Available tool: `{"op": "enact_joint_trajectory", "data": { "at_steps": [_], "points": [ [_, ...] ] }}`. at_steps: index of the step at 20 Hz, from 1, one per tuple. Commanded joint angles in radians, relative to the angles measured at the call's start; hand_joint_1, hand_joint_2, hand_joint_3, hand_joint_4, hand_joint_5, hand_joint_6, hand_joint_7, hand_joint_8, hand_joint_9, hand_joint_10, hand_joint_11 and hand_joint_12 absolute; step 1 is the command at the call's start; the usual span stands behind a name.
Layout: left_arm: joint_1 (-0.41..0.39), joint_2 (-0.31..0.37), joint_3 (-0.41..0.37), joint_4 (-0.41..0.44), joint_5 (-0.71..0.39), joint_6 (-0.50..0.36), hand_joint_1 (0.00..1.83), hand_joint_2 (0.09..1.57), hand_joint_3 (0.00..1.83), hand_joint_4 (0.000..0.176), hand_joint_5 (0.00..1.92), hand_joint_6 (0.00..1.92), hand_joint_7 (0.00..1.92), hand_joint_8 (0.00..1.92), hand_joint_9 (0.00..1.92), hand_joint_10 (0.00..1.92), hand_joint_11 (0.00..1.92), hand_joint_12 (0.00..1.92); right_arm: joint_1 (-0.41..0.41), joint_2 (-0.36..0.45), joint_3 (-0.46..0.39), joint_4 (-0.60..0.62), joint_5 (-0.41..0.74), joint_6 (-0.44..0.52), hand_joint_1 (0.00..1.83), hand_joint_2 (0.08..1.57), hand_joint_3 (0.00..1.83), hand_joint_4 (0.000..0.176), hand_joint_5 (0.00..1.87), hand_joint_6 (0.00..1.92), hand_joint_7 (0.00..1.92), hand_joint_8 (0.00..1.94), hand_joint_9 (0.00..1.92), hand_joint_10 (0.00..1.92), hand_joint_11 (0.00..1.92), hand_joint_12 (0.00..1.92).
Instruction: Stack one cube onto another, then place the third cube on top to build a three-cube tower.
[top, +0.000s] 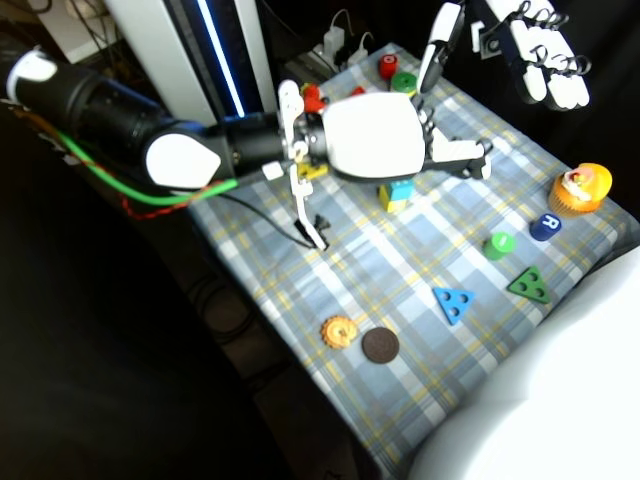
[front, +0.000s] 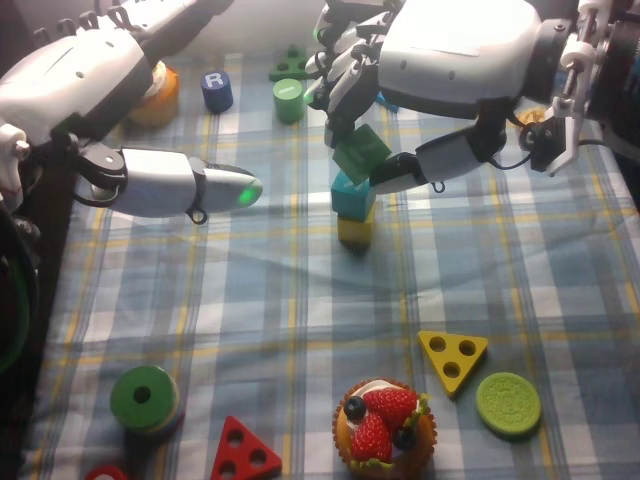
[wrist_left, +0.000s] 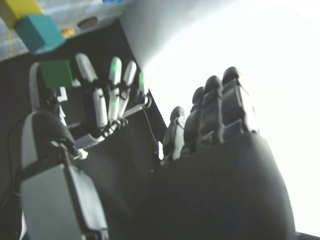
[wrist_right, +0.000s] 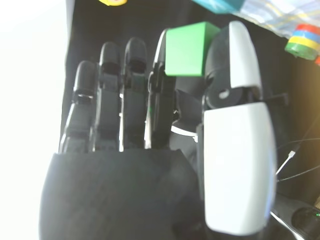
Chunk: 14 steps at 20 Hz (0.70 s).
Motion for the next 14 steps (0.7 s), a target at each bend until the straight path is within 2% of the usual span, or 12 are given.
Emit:
{"op": "enact_joint_trajectory", "data": {
  "at_steps": [1,4,6,9,11,14],
  "points": [
    [-0.013,-0.001,0.003,0.029,-0.110,-0.001,0.70,0.85,0.01,0.176,0.00,0.00,0.02,0.01,0.03,0.01,0.00,0.00,0.020,-0.008,0.002,0.037,0.089,0.002,1.20,1.02,0.00,0.000,1.21,0.59,0.79,0.00,0.58,0.00,0.00,1.00],
    [-0.015,-0.003,0.005,0.028,-0.109,-0.001,0.79,0.82,0.00,0.176,0.00,0.00,0.02,0.00,0.03,0.00,0.00,0.00,0.018,-0.011,0.002,0.032,0.082,0.002,1.20,1.01,0.00,0.000,1.22,0.57,0.79,0.00,0.56,0.00,0.00,0.98],
    [-0.017,-0.004,0.006,0.028,-0.107,-0.001,0.77,0.83,0.00,0.176,0.00,0.00,0.02,0.00,0.03,0.00,0.00,0.00,0.015,-0.011,0.002,0.031,0.080,0.002,1.20,1.01,0.00,0.000,1.22,0.56,0.79,0.00,0.56,0.00,0.00,0.98],
    [-0.017,-0.004,0.006,0.028,-0.107,-0.001,0.81,0.82,0.00,0.176,0.00,0.00,0.02,0.00,0.02,0.00,0.00,0.00,0.009,-0.011,0.002,0.031,0.078,0.010,1.20,1.01,0.00,0.000,1.25,0.52,0.79,0.00,0.54,0.00,0.00,0.86],
    [-0.017,-0.005,0.006,0.027,-0.107,-0.001,0.64,0.86,0.02,0.176,0.00,0.00,0.02,0.00,0.02,0.00,0.00,0.00,0.006,-0.011,0.002,0.031,0.078,0.018,1.20,1.00,0.00,0.000,1.26,0.50,0.79,0.00,0.55,0.00,0.01,0.83],
    [-0.017,-0.005,0.006,0.026,-0.106,-0.001,0.56,0.88,0.02,0.176,0.00,0.00,0.00,0.00,0.01,0.00,0.00,0.00,0.004,-0.011,0.002,0.023,0.078,0.032,1.20,1.01,0.00,0.000,1.25,0.51,0.77,0.00,0.54,0.00,0.00,0.88]
  ]
}}
